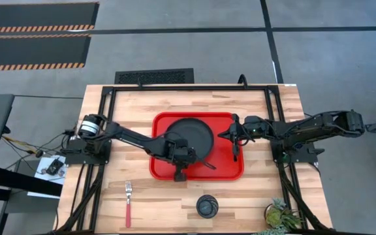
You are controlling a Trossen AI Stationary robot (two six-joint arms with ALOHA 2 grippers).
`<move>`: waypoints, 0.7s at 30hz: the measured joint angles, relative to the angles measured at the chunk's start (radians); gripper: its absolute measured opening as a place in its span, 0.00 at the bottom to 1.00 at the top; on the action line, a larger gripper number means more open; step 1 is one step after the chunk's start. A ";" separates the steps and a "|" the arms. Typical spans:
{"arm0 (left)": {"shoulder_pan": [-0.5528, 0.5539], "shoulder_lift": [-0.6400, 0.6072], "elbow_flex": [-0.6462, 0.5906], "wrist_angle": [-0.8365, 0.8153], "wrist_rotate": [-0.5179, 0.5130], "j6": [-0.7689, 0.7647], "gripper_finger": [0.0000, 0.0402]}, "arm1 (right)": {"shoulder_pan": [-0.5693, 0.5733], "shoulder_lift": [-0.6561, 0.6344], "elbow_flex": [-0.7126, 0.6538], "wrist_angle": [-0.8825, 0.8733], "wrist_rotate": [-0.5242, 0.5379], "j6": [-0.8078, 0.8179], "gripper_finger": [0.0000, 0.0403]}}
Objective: Pick and place plate/cup/fork/spoon on tray
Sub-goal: Put the black plate in the center of the red serving tray
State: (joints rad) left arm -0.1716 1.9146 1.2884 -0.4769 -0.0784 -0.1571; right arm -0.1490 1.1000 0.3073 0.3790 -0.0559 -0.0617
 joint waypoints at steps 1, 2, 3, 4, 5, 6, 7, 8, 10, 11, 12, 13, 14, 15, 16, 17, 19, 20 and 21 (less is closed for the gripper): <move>0.002 0.009 0.000 0.006 0.011 -0.002 0.03 | 0.000 0.000 0.000 0.000 0.000 0.000 0.03; 0.004 0.019 0.002 0.021 0.021 -0.003 0.03 | 0.000 0.000 0.000 -0.001 0.000 0.000 0.03; 0.004 0.028 0.002 0.021 0.026 -0.005 0.03 | 0.000 0.000 0.000 -0.002 0.000 0.000 0.03; 0.003 0.035 0.000 0.014 0.025 -0.005 0.03 | 0.000 0.000 0.000 -0.001 0.000 0.000 0.04; 0.002 0.036 0.000 0.015 0.021 -0.006 0.03 | 0.002 0.000 0.000 -0.001 0.000 0.000 0.04; 0.002 0.035 0.000 0.018 0.021 -0.010 0.03 | 0.003 0.000 0.000 -0.002 0.000 0.000 0.04; 0.002 0.035 0.001 0.019 0.021 -0.015 0.04 | 0.005 0.000 0.000 -0.002 0.000 0.000 0.04; 0.002 0.035 0.001 0.021 0.021 -0.022 0.04 | 0.006 0.000 0.000 -0.001 0.000 0.000 0.03; 0.002 0.035 0.002 0.016 0.022 -0.031 0.06 | 0.005 0.000 0.000 -0.002 0.000 -0.001 0.03; 0.002 0.035 0.006 0.008 0.022 -0.032 0.07 | 0.005 0.000 0.000 -0.001 0.000 -0.001 0.03; 0.002 0.035 0.008 0.004 0.023 -0.033 0.08 | 0.005 0.000 0.000 -0.001 0.000 -0.001 0.03; 0.002 0.035 0.009 0.003 0.025 -0.034 0.09 | 0.005 0.000 0.000 -0.001 0.000 -0.003 0.04; 0.002 0.036 0.009 0.001 0.026 -0.035 0.10 | 0.005 0.000 0.000 -0.002 0.000 -0.003 0.04; 0.002 0.036 0.009 0.000 0.023 -0.036 0.12 | 0.005 0.000 0.000 -0.002 0.000 -0.003 0.04; 0.002 0.036 0.009 0.000 0.019 -0.036 0.13 | 0.005 0.000 0.000 -0.002 0.000 -0.003 0.04; 0.003 0.036 0.009 0.001 0.014 -0.036 0.14 | 0.005 0.000 0.000 -0.002 0.000 -0.003 0.04; 0.003 0.036 0.009 0.000 0.010 -0.035 0.15 | 0.005 0.000 0.000 -0.002 0.000 -0.003 0.04; 0.003 0.036 0.009 -0.001 0.009 -0.035 0.16 | 0.005 0.000 0.000 -0.002 0.000 -0.003 0.04; 0.003 0.036 0.009 -0.002 0.007 -0.035 0.17 | 0.005 0.000 0.000 -0.002 0.000 -0.003 0.04</move>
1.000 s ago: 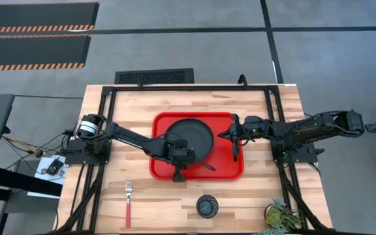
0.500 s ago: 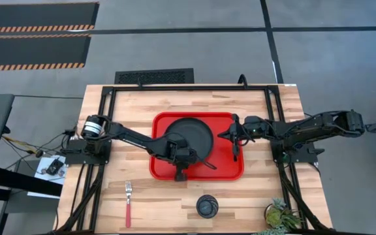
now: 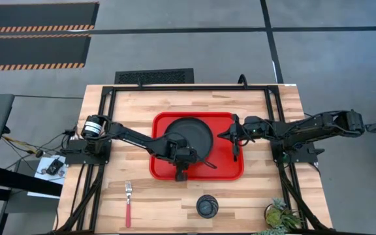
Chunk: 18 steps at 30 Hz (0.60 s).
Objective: Pick and place plate/cup/fork/spoon on tray
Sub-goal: Put the black plate in the center of the red serving tray, then put the blue cup to the top left of the black plate on the red serving tray
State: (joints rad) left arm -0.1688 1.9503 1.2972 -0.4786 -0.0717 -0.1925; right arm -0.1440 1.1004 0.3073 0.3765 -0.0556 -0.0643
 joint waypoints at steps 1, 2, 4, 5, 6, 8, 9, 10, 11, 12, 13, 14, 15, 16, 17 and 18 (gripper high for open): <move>0.000 0.000 0.000 0.000 -0.004 0.000 0.17 | 0.000 0.000 0.000 0.000 0.000 0.000 0.03; 0.000 0.000 0.000 0.000 -0.007 0.000 0.18 | 0.000 0.000 0.000 0.000 0.000 0.000 0.03; 0.000 0.000 0.000 0.000 -0.011 0.000 0.19 | 0.000 0.000 0.000 0.000 0.000 0.000 0.04; 0.000 -0.001 0.000 -0.001 -0.011 0.000 0.19 | 0.000 0.000 0.000 0.000 0.000 0.000 0.04; 0.000 -0.003 0.000 -0.002 -0.011 0.000 0.19 | 0.000 0.000 0.000 0.000 0.000 0.000 0.04; 0.000 -0.006 0.002 0.003 -0.012 0.001 0.20 | 0.000 0.000 0.000 0.001 0.000 0.000 0.04; 0.001 -0.011 0.005 -0.001 -0.013 0.001 0.20 | 0.000 0.000 0.000 0.001 0.000 0.001 0.05; 0.001 -0.016 0.010 -0.015 -0.014 0.003 0.20 | 0.000 0.000 0.000 0.001 0.000 0.001 0.05; 0.001 -0.019 0.016 -0.015 -0.018 0.004 0.21 | 0.000 0.000 0.000 0.000 0.000 0.001 0.05; 0.001 -0.023 0.023 -0.011 -0.020 0.005 0.21 | 0.000 0.000 0.000 0.000 0.000 0.001 0.05; 0.001 -0.031 0.028 -0.020 -0.021 0.009 0.21 | 0.000 0.000 0.000 0.000 0.000 0.001 0.04; 0.001 -0.035 0.036 -0.034 -0.023 0.017 0.21 | 0.000 -0.001 0.000 0.000 0.000 0.001 0.04; 0.001 -0.036 0.051 -0.042 -0.023 0.024 0.21 | 0.000 -0.002 0.000 0.001 0.000 0.002 0.04; 0.001 -0.038 0.066 -0.053 -0.023 0.032 0.21 | 0.000 -0.002 0.000 0.000 0.000 0.003 0.04; 0.000 -0.043 0.078 -0.078 -0.024 0.042 0.21 | 0.000 -0.005 -0.001 0.000 0.000 0.003 0.04; -0.004 -0.046 0.091 -0.097 -0.028 0.053 0.21 | 0.000 -0.010 -0.001 0.002 0.000 0.003 0.04</move>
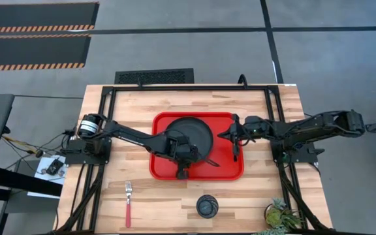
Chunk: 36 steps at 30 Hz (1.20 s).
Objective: Pick and place plate/cup/fork/spoon on tray
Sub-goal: Put the blue cup to the top left of the black plate on the red serving tray
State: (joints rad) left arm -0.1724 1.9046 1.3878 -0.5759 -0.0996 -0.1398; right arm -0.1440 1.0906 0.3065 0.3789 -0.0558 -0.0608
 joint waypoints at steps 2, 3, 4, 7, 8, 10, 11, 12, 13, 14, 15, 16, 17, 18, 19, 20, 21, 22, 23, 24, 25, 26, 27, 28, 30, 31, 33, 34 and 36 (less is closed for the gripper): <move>-0.012 0.000 0.027 -0.028 -0.001 0.022 0.21 | 0.000 -0.005 0.001 0.004 0.000 0.000 0.05; -0.023 -0.002 0.036 -0.048 0.000 0.036 0.21 | 0.000 -0.012 0.000 -0.004 0.000 0.000 0.05; -0.035 -0.005 0.040 -0.066 0.006 0.053 0.21 | 0.000 -0.014 0.000 0.000 0.000 -0.005 0.05; -0.079 -0.014 0.045 -0.076 0.033 0.091 0.21 | 0.002 -0.013 0.001 0.004 -0.004 -0.018 0.04; -0.095 -0.020 0.044 -0.093 0.047 0.096 0.21 | 0.002 -0.011 0.000 0.011 -0.016 -0.018 0.03; -0.129 -0.026 0.045 -0.084 0.063 0.090 0.19 | 0.003 -0.005 0.001 0.029 -0.031 -0.019 0.02; -0.147 -0.027 0.045 -0.086 0.066 0.079 0.18 | 0.004 -0.005 0.000 0.033 -0.037 -0.018 0.02; -0.167 -0.028 0.044 -0.091 0.067 0.073 0.16 | 0.005 -0.005 0.000 0.045 -0.043 -0.018 0.01; -0.187 -0.028 0.044 -0.085 0.067 0.067 0.13 | 0.009 -0.005 0.000 0.058 -0.049 -0.017 0.01; -0.206 -0.029 0.044 -0.078 0.066 0.063 0.11 | 0.016 -0.005 0.000 0.068 -0.052 -0.012 0.01; -0.225 -0.030 0.044 -0.078 0.059 0.053 0.07 | 0.025 -0.005 0.000 0.075 -0.053 -0.004 0.01; -0.243 -0.030 0.044 -0.080 0.047 0.041 0.04 | 0.037 -0.005 0.000 0.083 -0.054 0.004 0.02; -0.260 -0.030 0.044 -0.080 0.032 0.025 0.02 | 0.051 -0.005 0.000 0.089 -0.052 0.012 0.02; -0.277 -0.031 0.037 -0.071 0.011 0.010 0.01 | 0.067 -0.005 0.000 0.090 -0.049 0.025 0.02; -0.292 -0.032 0.025 -0.054 -0.007 -0.005 0.01 | 0.085 -0.005 0.000 0.091 -0.047 0.040 0.02; -0.308 -0.032 0.011 -0.033 -0.024 -0.020 0.01 | 0.106 -0.005 0.000 0.094 -0.038 0.058 0.02; -0.320 -0.031 -0.006 -0.008 -0.035 -0.030 0.00 | 0.129 -0.005 0.002 0.095 -0.018 0.075 0.02; -0.330 -0.031 -0.024 0.026 -0.040 -0.039 0.00 | 0.156 -0.005 0.006 0.091 0.004 0.088 0.02; -0.338 -0.034 -0.045 0.068 -0.040 -0.044 0.00 | 0.187 -0.005 0.011 0.089 0.028 0.095 0.02; -0.344 -0.039 -0.070 0.107 -0.040 -0.047 0.00 | 0.220 -0.005 0.020 0.081 0.053 0.095 0.02; -0.346 -0.045 -0.096 0.149 -0.039 -0.055 0.00 | 0.254 -0.005 0.034 0.064 0.083 0.097 0.02; -0.347 -0.053 -0.127 0.203 -0.037 -0.059 0.00 | 0.292 -0.005 0.053 0.034 0.110 0.107 0.02; -0.346 -0.064 -0.161 0.250 -0.037 -0.061 0.00 | 0.328 -0.005 0.076 -0.014 0.139 0.120 0.02; -0.345 -0.072 -0.192 0.302 -0.036 -0.063 0.00 | 0.364 -0.005 0.103 -0.073 0.170 0.141 0.02; -0.344 -0.096 -0.252 0.405 -0.036 -0.060 0.00 | 0.441 -0.004 0.167 -0.204 0.236 0.192 0.02; -0.344 -0.109 -0.281 0.451 -0.036 -0.060 0.00 | 0.479 -0.002 0.204 -0.267 0.270 0.219 0.02; -0.345 -0.138 -0.334 0.540 -0.038 -0.052 0.00 | 0.554 0.023 0.280 -0.365 0.328 0.265 0.02; -0.345 -0.154 -0.362 0.593 -0.039 -0.046 0.00 | 0.589 0.036 0.316 -0.420 0.351 0.282 0.02; -0.345 -0.188 -0.415 0.678 -0.044 -0.035 0.00 | 0.650 0.081 0.392 -0.489 0.370 0.312 0.03</move>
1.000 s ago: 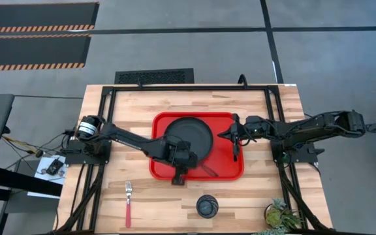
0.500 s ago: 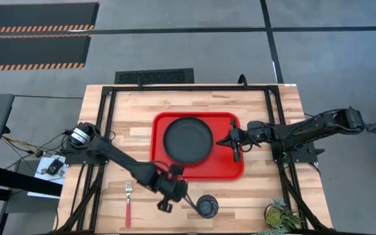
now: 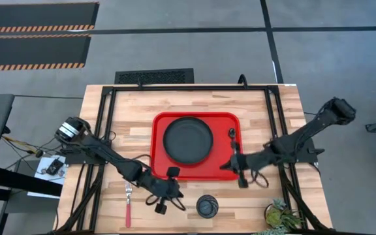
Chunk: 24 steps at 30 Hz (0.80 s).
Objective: Pick and place plate/cup/fork/spoon on tray
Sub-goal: Put the blue cup to the top left of the black plate on the red serving tray
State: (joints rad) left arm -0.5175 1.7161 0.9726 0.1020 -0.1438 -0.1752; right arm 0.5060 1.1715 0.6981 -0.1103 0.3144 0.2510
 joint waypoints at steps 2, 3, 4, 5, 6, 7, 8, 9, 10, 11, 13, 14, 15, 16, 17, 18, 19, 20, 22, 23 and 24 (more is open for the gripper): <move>0.000 -0.035 -0.051 0.073 -0.003 0.000 0.00 | 0.050 0.061 0.078 -0.044 -0.001 0.017 0.05; 0.000 -0.050 -0.076 0.111 -0.007 -0.002 0.00 | 0.073 0.097 0.116 -0.061 -0.003 0.020 0.06; 0.000 -0.066 -0.099 0.141 -0.017 -0.002 0.00 | 0.096 0.135 0.155 -0.075 -0.014 0.021 0.07; 0.000 -0.084 -0.122 0.148 -0.029 -0.003 0.00 | 0.115 0.173 0.193 -0.085 -0.035 0.022 0.07; 0.000 -0.098 -0.139 0.159 -0.040 -0.010 0.00 | 0.129 0.213 0.233 -0.093 -0.061 0.021 0.08; 0.000 -0.109 -0.152 0.170 -0.056 -0.019 0.00 | 0.143 0.252 0.271 -0.101 -0.093 0.015 0.07; 0.000 -0.123 -0.167 0.175 -0.071 -0.032 0.00 | 0.157 0.289 0.306 -0.120 -0.119 0.014 0.07; 0.000 -0.136 -0.179 0.178 -0.081 -0.044 0.00 | 0.171 0.323 0.340 -0.142 -0.144 0.014 0.06; -0.003 -0.142 -0.188 0.186 -0.082 -0.049 0.00 | 0.184 0.355 0.373 -0.165 -0.169 0.014 0.05; -0.004 -0.146 -0.196 0.194 -0.081 -0.051 0.00 | 0.196 0.380 0.402 -0.188 -0.185 0.014 0.04; -0.011 -0.149 -0.205 0.201 -0.081 -0.052 0.00 | 0.217 0.420 0.457 -0.229 -0.205 0.014 0.02; -0.014 -0.150 -0.206 0.202 -0.081 -0.052 0.00 | 0.225 0.434 0.475 -0.241 -0.207 0.015 0.02; -0.015 -0.150 -0.206 0.203 -0.081 -0.052 0.00 | 0.228 0.447 0.488 -0.254 -0.214 0.022 0.02; -0.016 -0.150 -0.206 0.205 -0.079 -0.052 0.00 | 0.227 0.461 0.496 -0.257 -0.229 0.030 0.02; -0.016 -0.150 -0.206 0.205 -0.078 -0.052 0.00 | 0.224 0.474 0.499 -0.257 -0.253 0.036 0.02; -0.015 -0.150 -0.205 0.204 -0.079 -0.052 0.00 | 0.219 0.485 0.500 -0.257 -0.273 0.039 0.02; -0.015 -0.150 -0.204 0.204 -0.081 -0.051 0.00 | 0.213 0.495 0.500 -0.257 -0.290 0.044 0.02; -0.015 -0.150 -0.204 0.207 -0.082 -0.049 0.00 | 0.206 0.507 0.500 -0.256 -0.309 0.050 0.02; -0.015 -0.150 -0.203 0.209 -0.081 -0.048 0.00 | 0.189 0.531 0.500 -0.258 -0.333 0.060 0.02; -0.015 -0.150 -0.203 0.210 -0.081 -0.048 0.00 | 0.181 0.540 0.500 -0.260 -0.343 0.063 0.02; -0.014 -0.150 -0.203 0.210 -0.080 -0.048 0.00 | 0.175 0.546 0.500 -0.260 -0.346 0.062 0.02</move>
State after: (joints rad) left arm -0.5318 1.5665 0.7692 0.3122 -0.2243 -0.2230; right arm 0.6810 1.7178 1.1981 -0.3706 -0.0314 0.3131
